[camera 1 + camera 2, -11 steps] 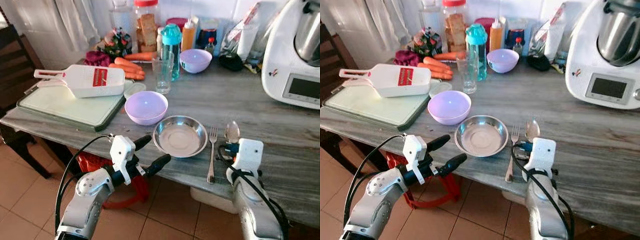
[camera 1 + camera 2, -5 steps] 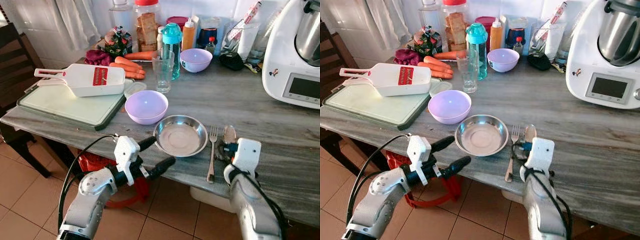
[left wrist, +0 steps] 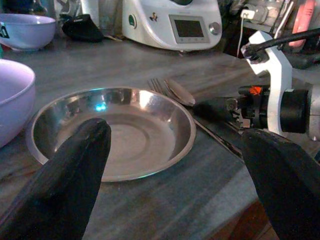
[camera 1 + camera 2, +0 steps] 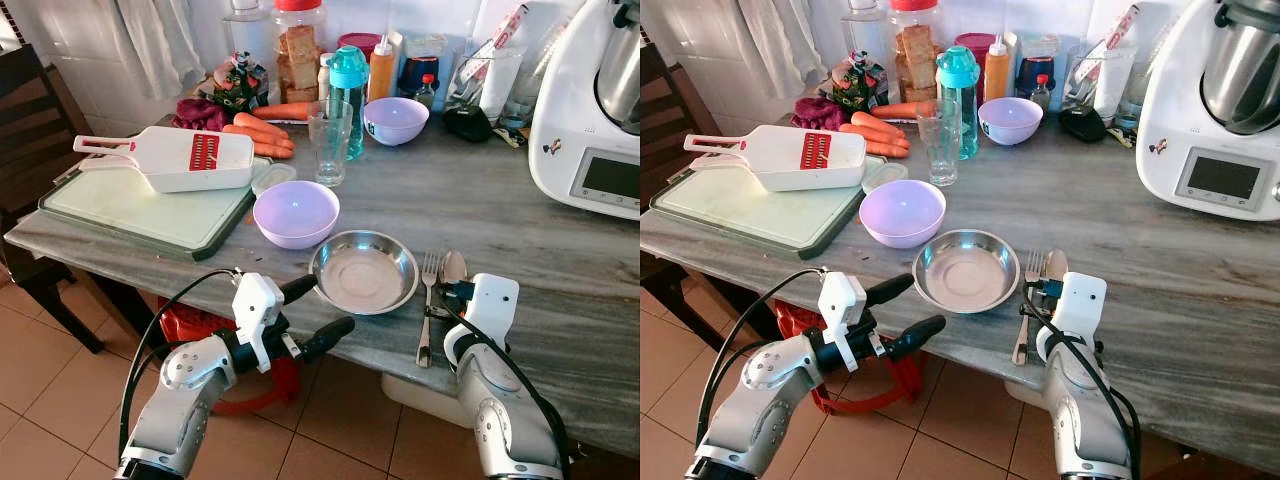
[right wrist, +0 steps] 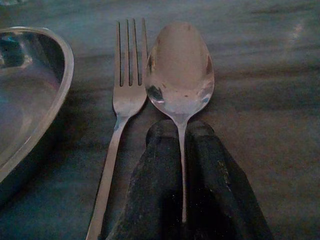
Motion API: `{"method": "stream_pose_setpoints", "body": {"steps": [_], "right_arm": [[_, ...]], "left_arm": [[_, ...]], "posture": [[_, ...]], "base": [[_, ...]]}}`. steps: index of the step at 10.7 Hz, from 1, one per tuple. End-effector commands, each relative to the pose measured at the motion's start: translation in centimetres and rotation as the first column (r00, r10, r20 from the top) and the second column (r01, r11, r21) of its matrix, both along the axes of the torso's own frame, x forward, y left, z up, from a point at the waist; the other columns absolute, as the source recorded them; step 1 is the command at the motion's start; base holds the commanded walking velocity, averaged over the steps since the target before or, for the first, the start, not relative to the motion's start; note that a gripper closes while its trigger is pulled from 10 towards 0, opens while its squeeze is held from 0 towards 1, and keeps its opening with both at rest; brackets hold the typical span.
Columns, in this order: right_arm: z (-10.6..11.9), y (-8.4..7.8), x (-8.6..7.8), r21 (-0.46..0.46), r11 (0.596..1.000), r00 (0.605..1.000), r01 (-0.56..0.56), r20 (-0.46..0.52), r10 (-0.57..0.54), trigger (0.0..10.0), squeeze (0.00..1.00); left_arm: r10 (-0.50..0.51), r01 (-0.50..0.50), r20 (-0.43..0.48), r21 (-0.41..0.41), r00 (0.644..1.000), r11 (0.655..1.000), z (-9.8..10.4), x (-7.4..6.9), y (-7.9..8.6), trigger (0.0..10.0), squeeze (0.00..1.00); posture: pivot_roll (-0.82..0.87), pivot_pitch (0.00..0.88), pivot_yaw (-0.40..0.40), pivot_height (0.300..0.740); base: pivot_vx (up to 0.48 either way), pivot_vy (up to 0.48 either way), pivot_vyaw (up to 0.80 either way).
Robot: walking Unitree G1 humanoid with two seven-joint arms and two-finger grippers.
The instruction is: Setting the table
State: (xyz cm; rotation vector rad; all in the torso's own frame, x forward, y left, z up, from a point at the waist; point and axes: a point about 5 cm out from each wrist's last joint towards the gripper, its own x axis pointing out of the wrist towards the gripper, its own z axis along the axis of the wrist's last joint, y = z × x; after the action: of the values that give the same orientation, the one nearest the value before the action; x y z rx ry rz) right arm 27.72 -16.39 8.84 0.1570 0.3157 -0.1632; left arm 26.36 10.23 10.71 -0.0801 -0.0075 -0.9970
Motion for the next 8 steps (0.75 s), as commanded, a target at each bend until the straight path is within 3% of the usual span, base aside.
{"method": "stream_pose_setpoints", "body": {"steps": [1,2,3,4,7,8], "right_arm": [[-0.7,-0.2,-0.1,0.008,1.000,0.999,0.018,-0.046,-0.017,10.0,0.00],[-0.8,-0.2,-0.1,0.005,1.000,0.998,0.021,-0.055,-0.020,10.0,0.00],[-1.0,-0.3,-0.2,0.010,1.000,0.998,0.019,-0.062,-0.019,10.0,0.48],[-1.1,-0.3,-0.2,0.009,1.000,0.997,0.021,-0.069,-0.020,10.0,0.56],[-1.3,-0.3,-0.3,0.005,1.000,0.996,0.025,-0.080,-0.024,10.0,0.56],[-1.4,-0.3,-0.4,0.003,1.000,0.996,0.028,-0.083,-0.028,10.0,0.84]], "left_arm": [[-0.011,0.011,0.008,0.013,1.000,1.000,0.1,0.2,0.0,10.0,0.00],[-0.023,0.023,0.004,0.010,1.000,1.000,0.1,0.1,-0.1,10.0,0.00],[-0.063,0.063,-0.008,-0.003,0.998,0.998,0.0,-0.3,-0.2,10.0,0.00],[-0.100,0.100,-0.028,-0.008,0.995,0.995,-0.1,-0.6,-0.3,10.0,0.00],[-0.167,0.168,-0.054,0.023,0.984,0.985,-0.3,-0.9,-0.3,10.0,0.00],[-0.167,0.169,-0.055,0.029,0.984,0.985,-0.5,-1.0,-0.1,10.0,0.00]], "posture": [[0.00,0.013,0.037,0.740],[0.00,0.013,0.037,0.740],[0.00,0.013,0.037,0.740],[0.00,0.013,0.037,0.740],[0.01,0.013,0.039,0.740],[0.00,0.017,0.041,0.740]], "base": [[0.000,0.000,0.00],[0.000,0.000,0.00],[0.000,0.000,0.00],[0.000,0.000,0.00],[0.000,0.000,0.00],[0.000,0.000,0.00]]}}
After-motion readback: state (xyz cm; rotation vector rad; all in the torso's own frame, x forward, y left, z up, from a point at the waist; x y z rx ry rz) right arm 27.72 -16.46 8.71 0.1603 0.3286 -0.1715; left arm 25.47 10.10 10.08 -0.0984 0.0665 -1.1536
